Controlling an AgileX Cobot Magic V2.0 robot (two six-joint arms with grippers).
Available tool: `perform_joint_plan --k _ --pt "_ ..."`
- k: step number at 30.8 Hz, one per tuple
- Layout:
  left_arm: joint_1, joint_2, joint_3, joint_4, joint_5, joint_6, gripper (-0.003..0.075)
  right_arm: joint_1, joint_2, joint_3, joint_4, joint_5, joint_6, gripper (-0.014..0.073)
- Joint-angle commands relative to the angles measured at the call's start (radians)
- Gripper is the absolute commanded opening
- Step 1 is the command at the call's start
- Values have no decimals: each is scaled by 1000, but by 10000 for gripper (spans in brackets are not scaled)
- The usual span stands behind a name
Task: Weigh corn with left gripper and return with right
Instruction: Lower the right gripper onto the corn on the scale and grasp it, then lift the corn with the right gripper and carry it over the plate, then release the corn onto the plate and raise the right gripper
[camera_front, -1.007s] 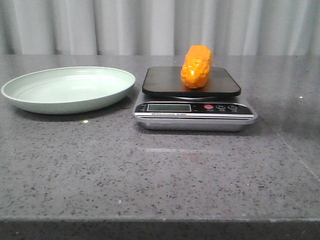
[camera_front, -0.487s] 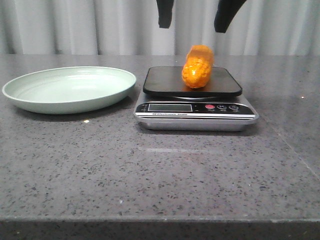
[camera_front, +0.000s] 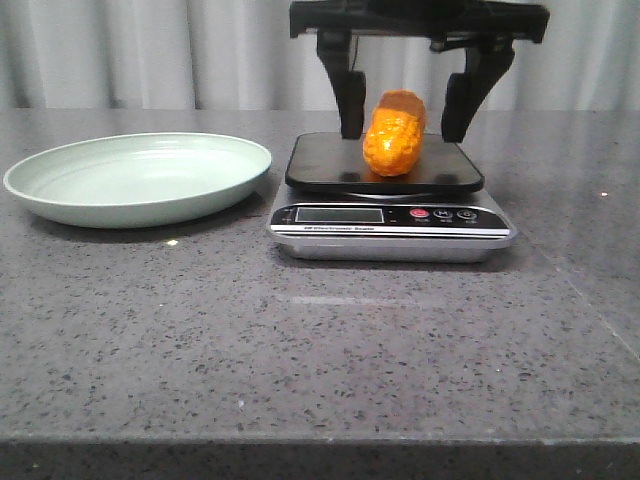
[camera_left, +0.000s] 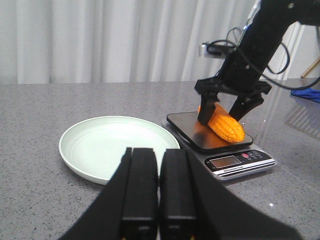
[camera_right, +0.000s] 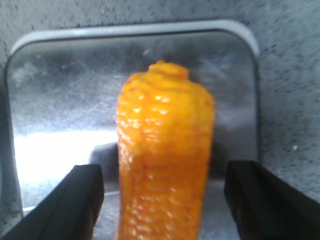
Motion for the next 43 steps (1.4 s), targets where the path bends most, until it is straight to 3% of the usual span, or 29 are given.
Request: perform_joint_plan --k 1,4,8,10,15,28,30,35,37,43 --pt "-1 -7 -24 3 -79 2 127 -5 -28 -31 4 75 -29 599" --pt "-1 -7 -24 3 -79 2 127 -5 -23 -31 11 62 -29 465" --pt "-1 -7 -24 3 -79 2 127 1 -31 -49 16 58 -31 190" --pt "-1 -7 -24 3 -79 2 127 22 -32 -87 38 56 -64 139" --pt "-1 -7 -24 3 -79 2 127 115 -15 -215 87 -31 -155 143" --pt "-1 -7 -24 3 -79 2 127 217 214 -440 145 -166 -158 158" --pt "-1 -7 -24 3 -79 2 127 217 234 -453 145 -172 -158 211" --pt "-1 -7 -24 3 -79 2 127 217 239 -469 145 -175 -158 531" --pt "-1 -7 -24 3 -79 2 127 217 238 -471 145 -171 -158 620" --pt "-1 -7 -24 3 -79 2 127 210 208 -510 136 -95 -160 611"
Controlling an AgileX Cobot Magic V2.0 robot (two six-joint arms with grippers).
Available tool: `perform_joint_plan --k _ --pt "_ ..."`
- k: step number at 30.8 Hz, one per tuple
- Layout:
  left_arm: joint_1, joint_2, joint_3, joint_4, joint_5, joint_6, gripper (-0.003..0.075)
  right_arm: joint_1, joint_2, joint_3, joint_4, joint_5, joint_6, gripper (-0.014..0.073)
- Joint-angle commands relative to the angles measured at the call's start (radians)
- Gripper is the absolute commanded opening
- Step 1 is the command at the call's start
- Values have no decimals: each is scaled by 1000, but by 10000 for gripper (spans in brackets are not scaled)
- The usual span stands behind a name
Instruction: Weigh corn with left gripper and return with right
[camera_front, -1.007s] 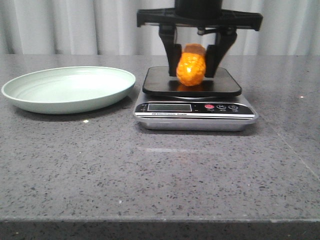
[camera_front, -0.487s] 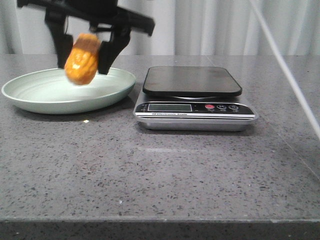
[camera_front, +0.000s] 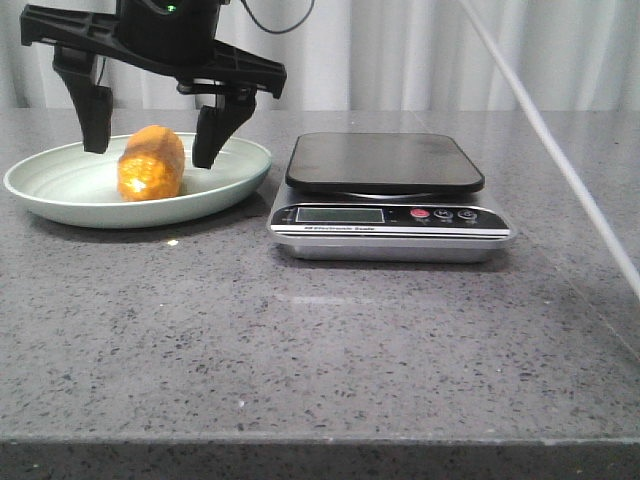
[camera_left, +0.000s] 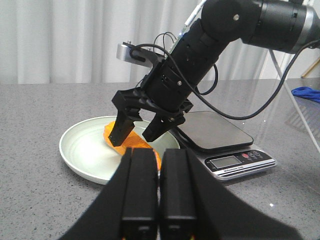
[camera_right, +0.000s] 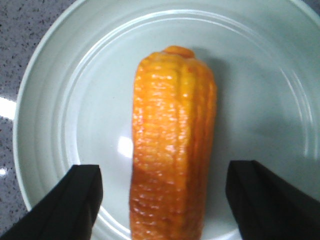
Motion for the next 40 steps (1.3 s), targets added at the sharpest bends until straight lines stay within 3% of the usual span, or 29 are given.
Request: perform_joint_plan --k 1,7,11,14,18,22,28,40 --pt "-1 -7 -25 3 -78 2 127 -14 -104 -67 -16 24 -24 611" --pt "-1 -7 -25 3 -78 2 127 -75 -202 -97 -16 157 -278 609" --pt "-1 -7 -25 3 -78 2 127 -132 -279 -84 -7 202 -418 523" --pt "-1 -7 -25 3 -78 2 127 -155 -363 -28 -7 202 -501 454" --pt "-1 -7 -25 3 -77 2 127 -197 -481 129 -7 195 -550 442" --pt "-1 -7 -25 3 -77 2 127 -216 -600 348 -7 111 -565 442" --pt "-1 -7 -25 3 -77 2 127 -216 -898 764 7 -158 -565 442" --pt "-1 -7 -25 3 -77 2 127 -216 -1604 1460 -71 -627 -565 442"
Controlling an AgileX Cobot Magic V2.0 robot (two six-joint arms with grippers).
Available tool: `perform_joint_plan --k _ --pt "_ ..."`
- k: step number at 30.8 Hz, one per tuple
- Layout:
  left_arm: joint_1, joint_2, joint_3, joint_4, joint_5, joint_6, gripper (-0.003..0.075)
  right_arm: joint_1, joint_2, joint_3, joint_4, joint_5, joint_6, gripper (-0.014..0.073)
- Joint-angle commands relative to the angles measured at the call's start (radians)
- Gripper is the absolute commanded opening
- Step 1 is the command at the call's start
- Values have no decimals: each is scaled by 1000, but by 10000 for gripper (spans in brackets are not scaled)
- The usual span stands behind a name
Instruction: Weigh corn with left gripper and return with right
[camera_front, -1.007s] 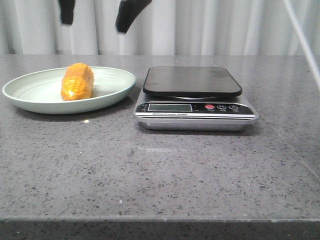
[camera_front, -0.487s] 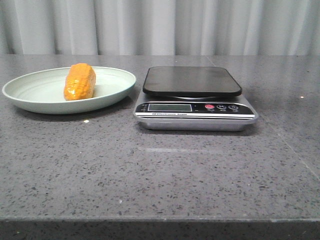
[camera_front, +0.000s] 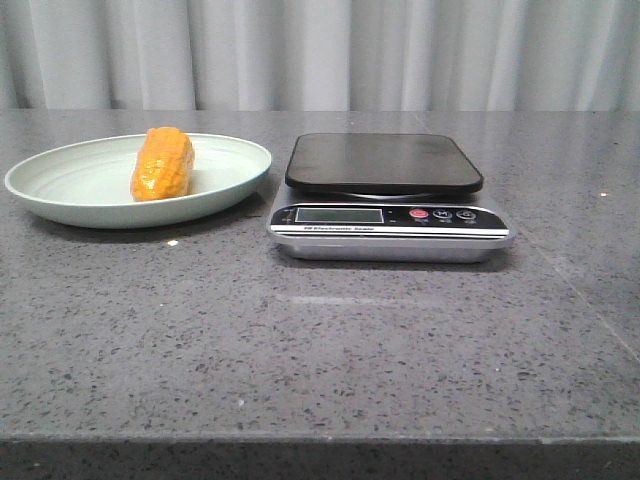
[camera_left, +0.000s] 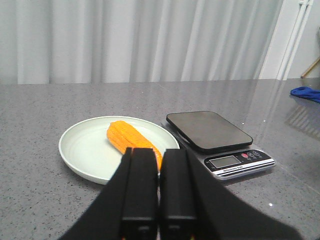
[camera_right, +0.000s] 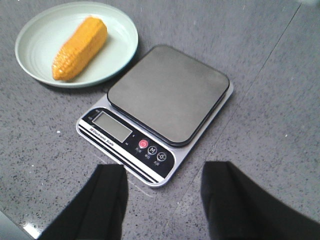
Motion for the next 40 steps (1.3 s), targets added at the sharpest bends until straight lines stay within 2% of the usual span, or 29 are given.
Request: perform_joint_plan --k 1,4,8,9,16,36,40 --pt "-1 -7 -25 3 -77 2 127 -5 -152 97 -23 -191 -9 439" --pt "-1 -7 -25 3 -77 2 127 -5 -293 212 -23 -277 -9 373" --pt "-1 -7 -25 3 -77 2 127 -5 -439 316 -26 -318 -9 164" --pt "-1 -7 -25 3 -77 2 127 -5 -465 336 -28 -328 -9 134" --pt "-1 -7 -25 3 -77 2 127 -5 -564 435 -28 -454 -9 151" --pt "-1 -7 -25 3 -77 2 127 -5 -564 442 -27 -441 -9 151" --pt "29 -7 -25 -21 -77 2 127 -5 -564 442 -27 -441 -9 151"
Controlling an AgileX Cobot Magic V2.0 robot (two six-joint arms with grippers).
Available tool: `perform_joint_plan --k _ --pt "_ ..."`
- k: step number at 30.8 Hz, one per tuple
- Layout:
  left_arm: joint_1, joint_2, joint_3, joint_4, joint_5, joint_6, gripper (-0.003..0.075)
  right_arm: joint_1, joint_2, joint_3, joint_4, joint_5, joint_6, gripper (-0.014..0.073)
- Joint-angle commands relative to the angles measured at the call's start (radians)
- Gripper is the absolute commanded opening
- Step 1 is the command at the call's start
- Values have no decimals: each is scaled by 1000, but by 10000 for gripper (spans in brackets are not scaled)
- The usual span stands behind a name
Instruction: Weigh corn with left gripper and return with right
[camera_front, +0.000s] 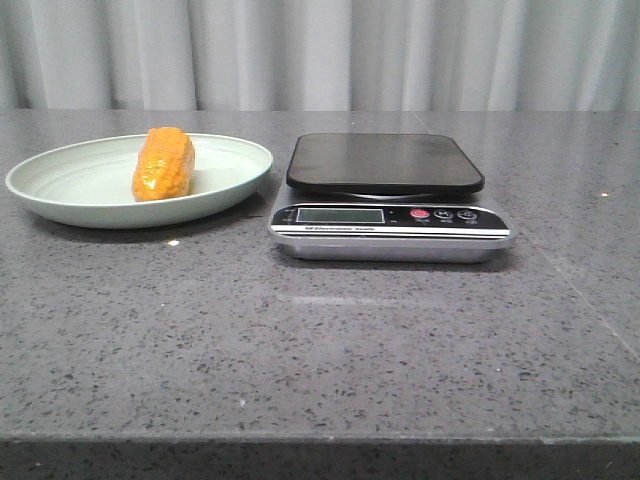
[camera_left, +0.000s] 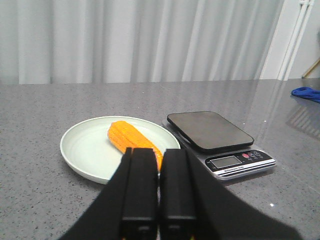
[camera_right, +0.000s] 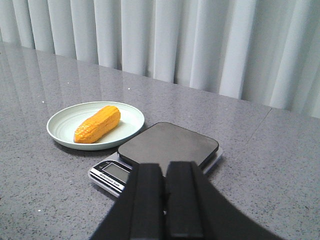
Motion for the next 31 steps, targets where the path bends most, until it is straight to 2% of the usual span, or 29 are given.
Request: perform_joint_plan --k 1,5,9,14,20,25,31 --pt "36 -7 -25 -24 -77 11 127 -5 9 -24 -16 -89 -7 151" --pt "140 -7 -20 -82 -89 167 127 -5 9 -24 -16 -89 -7 151" --pt "293 -7 35 -157 -158 362 127 -5 9 -24 -16 -89 -7 151" --pt "477 -7 163 -196 -291 369 127 -5 9 -24 -16 -89 -7 151" --pt "618 -21 317 -273 -469 369 127 -5 9 -24 -16 -89 -7 151" --pt "666 -21 382 -273 -515 369 127 -5 9 -24 -16 -89 -7 151" --pt "666 -21 392 -273 -567 367 127 -5 9 -24 -16 -89 -7 151"
